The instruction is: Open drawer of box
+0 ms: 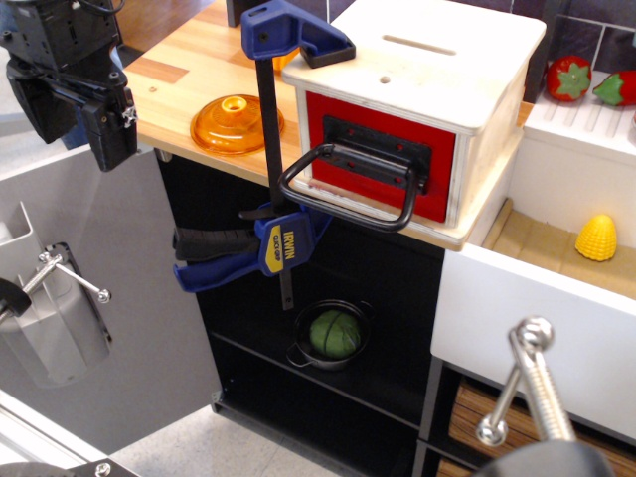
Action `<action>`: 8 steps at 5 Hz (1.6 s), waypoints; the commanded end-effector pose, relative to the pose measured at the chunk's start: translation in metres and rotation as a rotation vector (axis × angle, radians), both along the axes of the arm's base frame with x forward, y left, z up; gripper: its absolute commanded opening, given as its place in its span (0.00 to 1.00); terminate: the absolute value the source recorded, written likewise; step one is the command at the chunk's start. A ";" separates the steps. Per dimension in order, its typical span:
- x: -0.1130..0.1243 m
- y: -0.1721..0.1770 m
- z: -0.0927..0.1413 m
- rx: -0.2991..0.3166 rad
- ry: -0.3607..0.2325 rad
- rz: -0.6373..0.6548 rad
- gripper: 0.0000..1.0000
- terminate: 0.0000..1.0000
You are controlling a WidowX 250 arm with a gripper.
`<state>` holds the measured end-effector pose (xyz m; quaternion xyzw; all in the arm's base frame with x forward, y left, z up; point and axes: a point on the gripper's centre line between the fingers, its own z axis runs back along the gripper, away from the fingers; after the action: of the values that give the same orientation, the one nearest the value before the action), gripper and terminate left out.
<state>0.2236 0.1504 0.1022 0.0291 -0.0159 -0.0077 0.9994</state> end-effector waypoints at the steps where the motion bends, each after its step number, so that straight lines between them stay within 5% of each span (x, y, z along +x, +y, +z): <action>1: 0.000 0.000 0.000 0.000 0.000 0.000 1.00 0.00; 5: 0.068 -0.082 0.028 -0.172 -0.107 0.108 1.00 0.00; 8: 0.087 -0.133 -0.011 -0.205 -0.198 0.090 1.00 0.00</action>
<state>0.3077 0.0120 0.0777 -0.0732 -0.1056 0.0388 0.9910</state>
